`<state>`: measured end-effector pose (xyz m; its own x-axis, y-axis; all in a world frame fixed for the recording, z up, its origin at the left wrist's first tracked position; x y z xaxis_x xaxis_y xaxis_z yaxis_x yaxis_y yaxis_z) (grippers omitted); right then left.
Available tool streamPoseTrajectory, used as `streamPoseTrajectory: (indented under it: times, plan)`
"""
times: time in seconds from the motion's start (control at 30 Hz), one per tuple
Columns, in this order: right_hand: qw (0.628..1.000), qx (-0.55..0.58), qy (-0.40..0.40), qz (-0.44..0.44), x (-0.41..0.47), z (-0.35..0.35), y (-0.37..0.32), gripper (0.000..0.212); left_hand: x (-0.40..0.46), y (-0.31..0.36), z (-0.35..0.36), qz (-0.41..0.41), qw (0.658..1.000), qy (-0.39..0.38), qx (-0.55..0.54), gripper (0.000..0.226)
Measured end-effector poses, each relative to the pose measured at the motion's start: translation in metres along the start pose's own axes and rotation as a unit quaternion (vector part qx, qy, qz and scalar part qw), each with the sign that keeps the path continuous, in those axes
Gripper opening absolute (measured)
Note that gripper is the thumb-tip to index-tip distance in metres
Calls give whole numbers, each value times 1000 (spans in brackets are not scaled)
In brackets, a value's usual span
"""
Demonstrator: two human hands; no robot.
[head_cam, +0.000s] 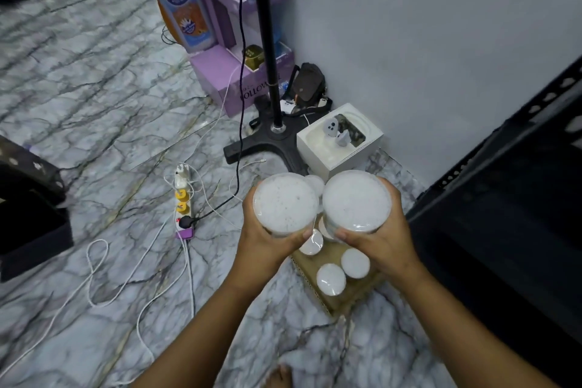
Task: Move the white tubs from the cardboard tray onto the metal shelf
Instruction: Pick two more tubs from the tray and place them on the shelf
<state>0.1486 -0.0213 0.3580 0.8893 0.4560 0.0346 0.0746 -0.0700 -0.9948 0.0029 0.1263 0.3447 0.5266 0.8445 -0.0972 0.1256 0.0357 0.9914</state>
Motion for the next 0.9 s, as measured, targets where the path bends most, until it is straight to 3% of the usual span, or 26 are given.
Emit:
streamPoseTrajectory:
  times: [0.43, 0.9]
  plan:
    - [998, -21, 58, 0, -87, -68, -176, 100, -96, 170, -14, 39, 998, -43, -2, 101]
    - [986, -22, 167, -13, -164, -121, -290, 104, -164, 275, -10, 75, 989, -130, 16, 92]
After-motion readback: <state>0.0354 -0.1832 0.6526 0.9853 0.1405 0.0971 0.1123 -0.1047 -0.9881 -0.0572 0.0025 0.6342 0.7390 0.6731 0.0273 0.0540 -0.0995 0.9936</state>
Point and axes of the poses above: each hand's wrist, its own x-axis towards the middle knuckle, its own z-axis out of the palm, y = z × x, the point moved 6 cm from there along x, towards the middle knuckle, and after that the axes turned 13 degrees about y, right-handed, at the moved point
